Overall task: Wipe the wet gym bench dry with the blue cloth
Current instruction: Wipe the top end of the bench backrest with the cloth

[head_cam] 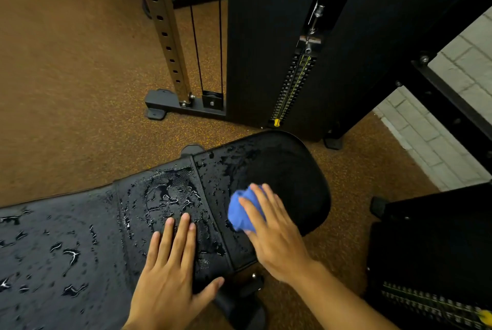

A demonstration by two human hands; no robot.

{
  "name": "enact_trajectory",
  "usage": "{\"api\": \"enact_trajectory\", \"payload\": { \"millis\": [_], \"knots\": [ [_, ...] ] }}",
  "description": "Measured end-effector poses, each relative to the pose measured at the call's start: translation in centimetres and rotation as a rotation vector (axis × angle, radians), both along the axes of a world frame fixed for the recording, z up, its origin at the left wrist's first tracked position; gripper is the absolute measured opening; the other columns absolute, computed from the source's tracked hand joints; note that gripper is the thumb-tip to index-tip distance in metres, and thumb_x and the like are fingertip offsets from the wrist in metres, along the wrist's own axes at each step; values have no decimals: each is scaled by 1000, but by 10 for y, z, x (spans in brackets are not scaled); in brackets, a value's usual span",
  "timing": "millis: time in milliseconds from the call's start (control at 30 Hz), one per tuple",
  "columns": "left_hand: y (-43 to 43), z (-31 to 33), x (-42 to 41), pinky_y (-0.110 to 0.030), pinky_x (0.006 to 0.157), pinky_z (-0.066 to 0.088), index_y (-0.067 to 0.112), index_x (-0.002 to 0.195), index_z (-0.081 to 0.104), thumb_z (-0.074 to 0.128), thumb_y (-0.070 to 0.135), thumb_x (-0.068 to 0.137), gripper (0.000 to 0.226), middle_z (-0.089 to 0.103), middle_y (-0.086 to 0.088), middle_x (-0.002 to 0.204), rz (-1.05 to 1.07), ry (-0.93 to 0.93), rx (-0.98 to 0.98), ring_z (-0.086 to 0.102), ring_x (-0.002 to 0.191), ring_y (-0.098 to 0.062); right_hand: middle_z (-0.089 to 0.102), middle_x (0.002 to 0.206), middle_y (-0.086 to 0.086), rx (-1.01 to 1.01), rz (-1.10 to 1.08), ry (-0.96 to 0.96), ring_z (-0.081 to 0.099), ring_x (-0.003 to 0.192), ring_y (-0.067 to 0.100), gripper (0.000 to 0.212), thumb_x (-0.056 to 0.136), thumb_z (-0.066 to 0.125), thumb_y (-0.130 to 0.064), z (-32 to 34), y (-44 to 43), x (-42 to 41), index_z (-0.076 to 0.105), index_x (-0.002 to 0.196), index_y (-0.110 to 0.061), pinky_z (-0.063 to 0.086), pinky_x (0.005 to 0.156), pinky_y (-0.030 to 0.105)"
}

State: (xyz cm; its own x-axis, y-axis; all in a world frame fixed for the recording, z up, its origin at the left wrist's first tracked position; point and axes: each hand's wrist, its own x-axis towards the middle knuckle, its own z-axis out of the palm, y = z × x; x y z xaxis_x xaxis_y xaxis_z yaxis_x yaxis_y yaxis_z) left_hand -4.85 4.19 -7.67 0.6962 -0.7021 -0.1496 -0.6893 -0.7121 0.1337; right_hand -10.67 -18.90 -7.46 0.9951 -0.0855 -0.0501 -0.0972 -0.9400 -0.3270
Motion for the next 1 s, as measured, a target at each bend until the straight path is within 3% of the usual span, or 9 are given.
{"api": "enact_trajectory", "payload": {
  "millis": [167, 267, 367, 533, 667, 800, 1000],
  "knots": [
    [0, 6, 5, -51, 113, 19, 0, 145, 34, 43, 85, 73, 111, 23, -13, 158, -3, 29, 15, 19, 145, -35, 6, 160, 6, -13, -230, 13, 0, 147, 24, 59, 95, 38, -30, -1, -40, -31, 17, 149, -24, 18, 117, 44],
    [-1, 10, 11, -47, 114, 14, 0, 145, 34, 40, 84, 75, 109, 22, -13, 158, 21, 23, 7, 18, 146, -33, 12, 158, 13, -43, -423, -11, 8, 146, 33, 60, 94, 49, -25, 0, -62, 15, 23, 148, -21, 25, 115, 50],
    [-4, 13, 17, -45, 115, 12, -1, 145, 33, 36, 81, 79, 105, 22, -13, 158, 44, 1, 10, 15, 147, -32, 14, 156, 17, -55, -513, -27, 9, 144, 39, 56, 96, 49, -26, -1, -64, 66, 25, 145, -17, 23, 114, 53],
    [-7, 14, 24, -47, 114, 15, 0, 146, 32, 38, 81, 77, 107, 22, -14, 158, 48, -2, 17, 14, 147, -32, 2, 160, 11, 18, -202, -48, -6, 146, 31, 54, 98, 44, -31, 2, -26, 69, 21, 146, -23, 2, 118, 43],
    [-7, 12, 25, -46, 116, 13, 0, 146, 33, 41, 82, 74, 109, 22, -13, 158, 49, 9, 10, 15, 147, -33, 14, 159, 6, 52, 32, -50, 2, 147, 25, 51, 93, 44, -30, 2, -22, 1, 31, 142, -24, 12, 118, 43],
    [-7, 9, 26, -48, 115, 13, 0, 146, 32, 41, 84, 73, 112, 21, -13, 158, 56, 21, 27, 15, 147, -33, 23, 156, 10, -5, -179, -54, 13, 145, 28, 49, 92, 45, -30, -3, -65, -17, 36, 139, -20, 28, 113, 49],
    [-9, 7, 25, -49, 114, 16, -1, 144, 34, 38, 84, 73, 111, 23, -14, 158, 59, 16, 15, 18, 145, -35, 33, 144, 18, -58, -478, -118, 30, 134, 41, 53, 92, 53, -25, -9, -99, 85, 33, 139, -15, 33, 107, 54]
  ]
}}
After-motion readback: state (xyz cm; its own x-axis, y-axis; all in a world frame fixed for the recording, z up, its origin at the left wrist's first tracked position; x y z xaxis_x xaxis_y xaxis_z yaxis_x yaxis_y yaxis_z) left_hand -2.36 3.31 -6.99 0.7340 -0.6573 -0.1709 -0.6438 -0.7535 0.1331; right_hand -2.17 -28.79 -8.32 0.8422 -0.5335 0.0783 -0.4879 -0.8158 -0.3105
